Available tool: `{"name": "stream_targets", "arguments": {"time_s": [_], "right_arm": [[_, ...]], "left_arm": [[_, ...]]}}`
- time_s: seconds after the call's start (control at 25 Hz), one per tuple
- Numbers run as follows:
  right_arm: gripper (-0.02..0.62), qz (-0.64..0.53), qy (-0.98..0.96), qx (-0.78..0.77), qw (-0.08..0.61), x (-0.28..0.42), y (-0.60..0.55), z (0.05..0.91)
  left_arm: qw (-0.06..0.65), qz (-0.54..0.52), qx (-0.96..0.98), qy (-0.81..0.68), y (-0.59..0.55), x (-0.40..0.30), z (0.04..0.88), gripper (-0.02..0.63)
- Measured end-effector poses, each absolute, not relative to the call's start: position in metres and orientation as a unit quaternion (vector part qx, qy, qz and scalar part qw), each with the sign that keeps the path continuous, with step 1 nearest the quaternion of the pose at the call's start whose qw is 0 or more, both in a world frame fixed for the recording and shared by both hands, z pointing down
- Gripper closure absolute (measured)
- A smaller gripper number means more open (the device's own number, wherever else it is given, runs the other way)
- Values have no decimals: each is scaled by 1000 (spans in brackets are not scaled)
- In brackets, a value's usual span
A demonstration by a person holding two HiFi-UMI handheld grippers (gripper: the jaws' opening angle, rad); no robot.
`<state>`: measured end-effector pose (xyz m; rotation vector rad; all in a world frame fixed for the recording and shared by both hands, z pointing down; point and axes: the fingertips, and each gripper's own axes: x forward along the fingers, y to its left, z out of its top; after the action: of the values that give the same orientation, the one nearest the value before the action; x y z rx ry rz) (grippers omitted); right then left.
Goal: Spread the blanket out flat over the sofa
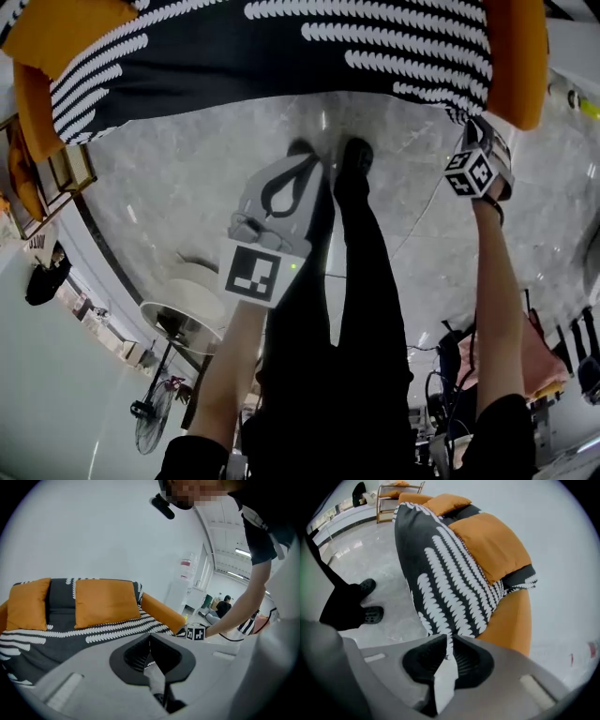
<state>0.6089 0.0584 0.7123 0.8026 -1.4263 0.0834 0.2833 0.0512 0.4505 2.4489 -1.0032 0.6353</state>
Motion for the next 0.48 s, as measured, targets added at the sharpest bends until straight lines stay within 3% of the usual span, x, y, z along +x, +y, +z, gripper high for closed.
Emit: {"name": "stream_targets", "arguments": {"time_s": [0.48], "right_arm": [[574, 22, -728, 459, 509, 408, 29, 496]], "left_arm": [[187, 172, 851, -459, 72, 144, 332, 594]]}}
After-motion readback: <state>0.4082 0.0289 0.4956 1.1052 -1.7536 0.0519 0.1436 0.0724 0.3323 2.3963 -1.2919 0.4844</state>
